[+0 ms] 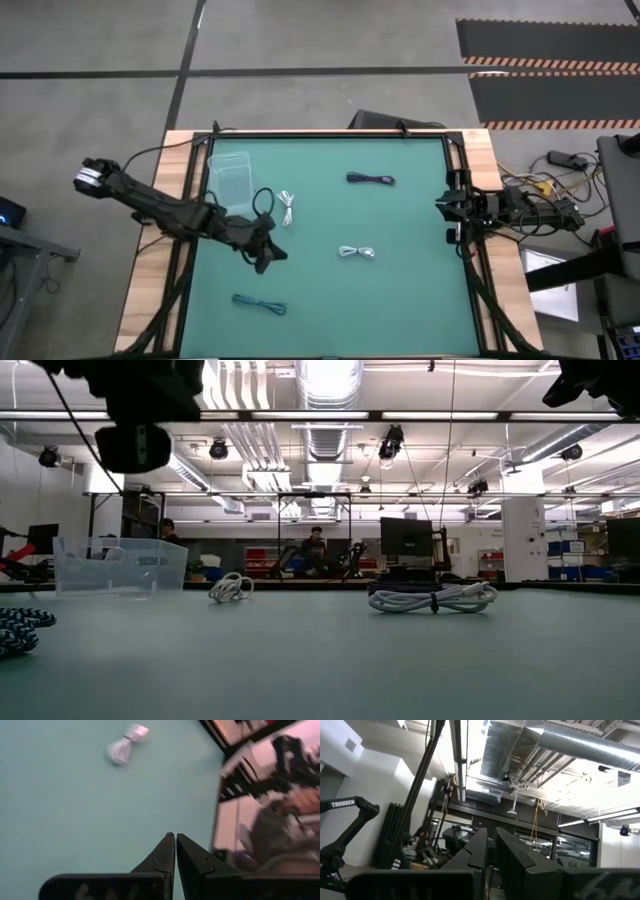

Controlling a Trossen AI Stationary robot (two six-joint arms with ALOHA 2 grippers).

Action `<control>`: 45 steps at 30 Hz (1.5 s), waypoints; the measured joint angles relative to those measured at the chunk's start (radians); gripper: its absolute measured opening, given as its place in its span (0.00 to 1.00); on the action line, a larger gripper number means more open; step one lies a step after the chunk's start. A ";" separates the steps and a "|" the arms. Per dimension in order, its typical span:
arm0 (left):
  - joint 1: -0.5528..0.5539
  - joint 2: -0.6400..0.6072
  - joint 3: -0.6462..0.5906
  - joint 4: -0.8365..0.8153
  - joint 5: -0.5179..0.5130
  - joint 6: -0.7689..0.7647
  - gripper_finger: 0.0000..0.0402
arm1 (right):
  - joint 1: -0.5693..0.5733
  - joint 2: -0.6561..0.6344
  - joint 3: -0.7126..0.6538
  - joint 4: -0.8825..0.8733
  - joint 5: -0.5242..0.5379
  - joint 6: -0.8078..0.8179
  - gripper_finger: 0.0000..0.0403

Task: Pick and place USB-C Cables
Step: Put the blue charger cable into the transparent bin

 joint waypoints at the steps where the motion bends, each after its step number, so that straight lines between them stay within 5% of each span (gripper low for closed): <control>1: -0.008 0.015 0.022 -0.020 0.004 0.000 0.00 | 0.000 0.000 0.000 0.001 0.000 0.000 0.07; 24: -0.194 0.384 0.552 -0.791 0.053 -0.018 0.00 | 0.000 0.000 0.000 -0.008 0.025 -0.017 0.07; 45: -0.401 0.642 0.672 -0.937 0.070 0.060 0.00 | 0.000 0.001 0.000 -0.032 0.025 -0.018 0.07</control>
